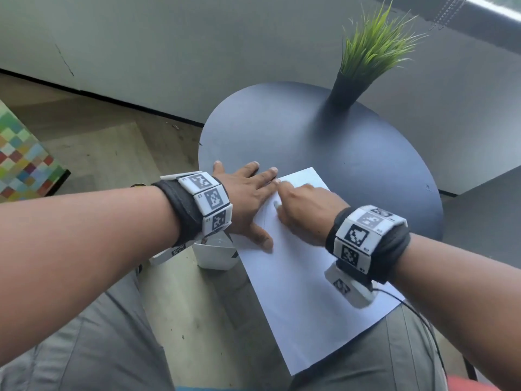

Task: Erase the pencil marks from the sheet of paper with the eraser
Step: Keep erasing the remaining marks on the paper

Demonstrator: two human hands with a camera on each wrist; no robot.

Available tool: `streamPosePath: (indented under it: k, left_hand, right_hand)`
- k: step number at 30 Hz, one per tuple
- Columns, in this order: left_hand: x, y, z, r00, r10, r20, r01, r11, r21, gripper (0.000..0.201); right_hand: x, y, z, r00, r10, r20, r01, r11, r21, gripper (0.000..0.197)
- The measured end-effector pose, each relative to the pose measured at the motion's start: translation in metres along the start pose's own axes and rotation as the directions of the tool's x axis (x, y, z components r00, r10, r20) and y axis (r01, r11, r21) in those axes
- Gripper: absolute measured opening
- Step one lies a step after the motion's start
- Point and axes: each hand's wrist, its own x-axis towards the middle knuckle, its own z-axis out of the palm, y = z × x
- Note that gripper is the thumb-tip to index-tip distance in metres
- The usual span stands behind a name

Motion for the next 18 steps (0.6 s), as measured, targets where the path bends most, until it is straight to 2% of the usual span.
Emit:
streamPosePath:
  k: [2, 4, 9, 14, 18]
  left_hand:
    - [-0.001, 0.000, -0.001, 1.000, 0.002, -0.003, -0.002, 1.000, 0.011, 0.134]
    - [-0.001, 0.000, -0.001, 1.000, 0.000, -0.005, 0.000, 1.000, 0.025, 0.134]
    - [-0.002, -0.001, -0.001, 1.000, -0.010, 0.014, 0.010, 1.000, 0.013, 0.135]
    - [-0.001, 0.003, -0.006, 0.999, -0.023, 0.029, 0.022, 0.999, 0.040, 0.135]
    - [-0.002, 0.014, -0.013, 0.997, 0.076, -0.008, -0.074, 0.990, 0.118, 0.124]
  right_hand:
    - [0.017, 0.014, -0.006, 0.994, 0.111, -0.023, -0.110, 0.993, 0.049, 0.010]
    - [0.024, 0.024, -0.012, 0.987, 0.154, -0.054, -0.150, 0.986, 0.074, 0.010]
    - [-0.019, -0.002, 0.004, 0.998, -0.060, 0.007, 0.060, 0.998, 0.010, 0.016]
    - [0.003, 0.036, -0.001, 0.990, 0.142, 0.017, -0.143, 0.986, 0.091, 0.025]
    - [-0.002, 0.035, 0.006, 0.996, 0.085, -0.038, -0.078, 0.987, 0.142, 0.024]
